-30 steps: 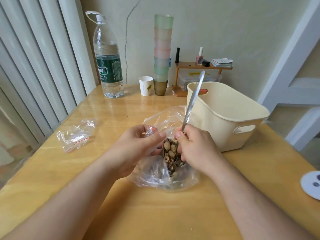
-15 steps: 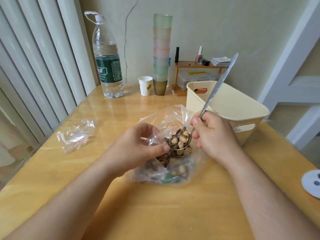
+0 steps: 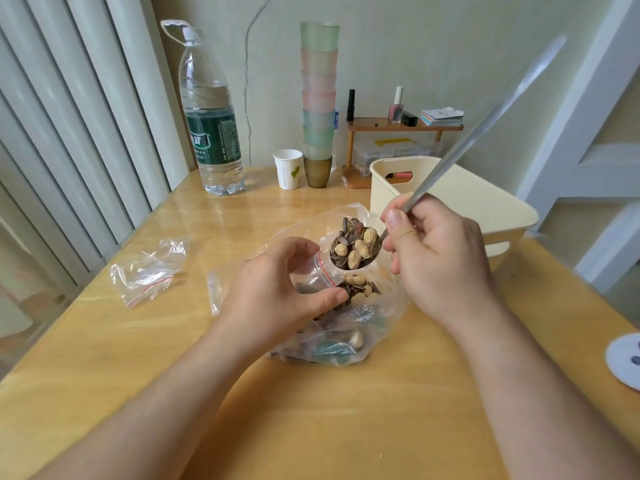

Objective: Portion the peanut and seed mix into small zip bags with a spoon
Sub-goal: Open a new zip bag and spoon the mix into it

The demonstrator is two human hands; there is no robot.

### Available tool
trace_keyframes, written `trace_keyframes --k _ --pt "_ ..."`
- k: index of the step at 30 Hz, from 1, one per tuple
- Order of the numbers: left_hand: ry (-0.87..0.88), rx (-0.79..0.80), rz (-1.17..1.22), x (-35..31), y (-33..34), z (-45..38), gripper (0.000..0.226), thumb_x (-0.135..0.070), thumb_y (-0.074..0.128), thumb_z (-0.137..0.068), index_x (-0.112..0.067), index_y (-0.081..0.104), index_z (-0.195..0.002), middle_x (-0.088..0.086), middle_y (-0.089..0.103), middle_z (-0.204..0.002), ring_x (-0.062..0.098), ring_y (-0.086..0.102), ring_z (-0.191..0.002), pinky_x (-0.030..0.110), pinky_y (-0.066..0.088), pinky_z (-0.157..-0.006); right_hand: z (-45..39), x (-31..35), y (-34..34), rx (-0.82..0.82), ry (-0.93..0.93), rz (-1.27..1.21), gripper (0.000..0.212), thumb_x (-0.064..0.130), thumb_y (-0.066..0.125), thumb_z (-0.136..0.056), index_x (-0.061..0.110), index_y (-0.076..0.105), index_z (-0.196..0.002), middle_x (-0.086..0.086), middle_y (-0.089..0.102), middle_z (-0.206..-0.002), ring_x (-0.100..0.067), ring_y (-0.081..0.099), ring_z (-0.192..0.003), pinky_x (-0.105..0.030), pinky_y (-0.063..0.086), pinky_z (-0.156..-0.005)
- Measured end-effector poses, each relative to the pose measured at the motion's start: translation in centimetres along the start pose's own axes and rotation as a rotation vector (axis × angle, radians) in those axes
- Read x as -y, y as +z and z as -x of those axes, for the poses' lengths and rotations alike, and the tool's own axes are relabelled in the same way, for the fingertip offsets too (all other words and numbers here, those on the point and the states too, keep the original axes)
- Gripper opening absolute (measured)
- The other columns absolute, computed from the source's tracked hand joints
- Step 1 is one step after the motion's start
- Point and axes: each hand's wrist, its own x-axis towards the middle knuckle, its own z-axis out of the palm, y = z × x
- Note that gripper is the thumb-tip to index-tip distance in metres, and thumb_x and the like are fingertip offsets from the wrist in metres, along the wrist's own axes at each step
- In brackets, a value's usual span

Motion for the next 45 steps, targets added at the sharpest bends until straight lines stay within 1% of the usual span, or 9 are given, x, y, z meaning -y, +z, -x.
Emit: trace_keyframes --k 4,7,14,21,25,29,33,41,45 --pt "-0.043 -0.016 0.015 -0.2 0.5 0.0 0.068 -0.061 0.093 -0.057 -0.036 0.066 -0.113 -0.023 0.07 -0.098 -0.016 0.061 -0.099 0.002 0.044 -0.082 0.3 0.2 0.1 0.062 -0.1 0.048 0.015 0.027 0.055 -0.103 0.021 0.067 -0.098 0.013 0.06 -0.066 -0.019 0.063 -0.066 -0.038 0.054 -0.068" --pt "-0.062 -0.039 0.015 -0.3 0.8 -0.1 0.067 -0.06 0.094 -0.057 -0.035 0.066 -0.112 -0.022 0.07 -0.095 -0.014 0.062 -0.097 0.015 0.052 -0.089 0.5 0.3 0.4 0.081 -0.184 0.085 0.015 0.026 0.055 -0.102 0.02 0.068 -0.097 0.017 0.056 -0.068 -0.016 0.061 -0.068 -0.034 0.05 -0.071" --pt "-0.097 -0.086 0.014 -0.2 1.3 -0.1 0.07 -0.062 0.093 -0.056 -0.033 0.065 -0.113 -0.019 0.071 -0.095 -0.01 0.064 -0.098 0.025 0.056 -0.09 0.7 0.1 0.9 0.073 -0.26 0.108 0.013 0.022 0.06 -0.098 0.016 0.071 -0.097 0.0 0.07 -0.081 -0.023 0.061 -0.075 -0.041 0.048 -0.071" --pt "-0.103 -0.091 -0.011 -0.5 1.5 0.0 0.066 -0.06 0.094 -0.06 -0.035 0.062 -0.113 -0.018 0.07 -0.098 -0.006 0.065 -0.099 0.021 0.054 -0.087 0.7 0.0 1.0 0.09 -0.286 0.124 0.005 0.019 0.065 -0.095 0.017 0.07 -0.094 0.005 0.065 -0.077 -0.012 0.05 -0.069 -0.036 0.044 -0.067" --pt "-0.111 -0.089 -0.033 -0.5 1.6 0.1 0.067 -0.062 0.092 -0.061 -0.036 0.059 -0.113 -0.019 0.069 -0.097 -0.002 0.065 -0.098 0.023 0.054 -0.085 0.8 0.2 1.1 0.115 -0.289 0.121 0.003 0.02 0.068 -0.094 0.02 0.071 -0.094 0.006 0.066 -0.077 -0.013 0.052 -0.071 -0.034 0.045 -0.068" --pt "-0.123 -0.105 -0.031 -0.4 1.5 0.1 0.063 -0.064 0.09 -0.062 -0.035 0.062 -0.11 -0.017 0.07 -0.09 -0.005 0.065 -0.089 0.014 0.048 -0.073 0.7 0.1 1.0 0.135 -0.285 0.129 0.005 0.022 0.067 -0.093 0.02 0.071 -0.093 0.004 0.068 -0.079 -0.016 0.056 -0.074 -0.037 0.046 -0.071" --pt "-0.114 -0.127 -0.026 -0.4 1.5 0.0 0.062 -0.067 0.088 -0.062 -0.034 0.063 -0.108 -0.017 0.072 -0.086 -0.004 0.066 -0.085 0.019 0.052 -0.074 0.7 0.1 1.0 0.13 -0.295 0.139 0.007 0.023 0.067 -0.092 0.019 0.073 -0.093 0.003 0.069 -0.08 -0.019 0.059 -0.074 -0.039 0.047 -0.071" --pt "-0.121 -0.085 -0.072 -0.4 1.5 0.0 0.065 -0.072 0.084 -0.062 -0.037 0.061 -0.113 -0.02 0.069 -0.088 -0.006 0.064 -0.089 0.01 0.045 -0.07 0.6 0.1 0.8 0.115 -0.293 0.108 0.006 0.022 0.069 -0.091 0.018 0.073 -0.091 0.004 0.07 -0.079 -0.016 0.058 -0.073 -0.035 0.047 -0.07" --pt "-0.124 -0.082 -0.07 -0.3 1.5 0.0 0.064 -0.071 0.085 -0.064 -0.036 0.062 -0.113 -0.018 0.071 -0.088 -0.006 0.065 -0.086 0.011 0.046 -0.07 0.7 0.0 1.1 0.151 -0.288 0.12 0.009 0.024 0.068 -0.091 0.017 0.075 -0.092 0.001 0.07 -0.079 -0.021 0.061 -0.074 -0.039 0.048 -0.069"
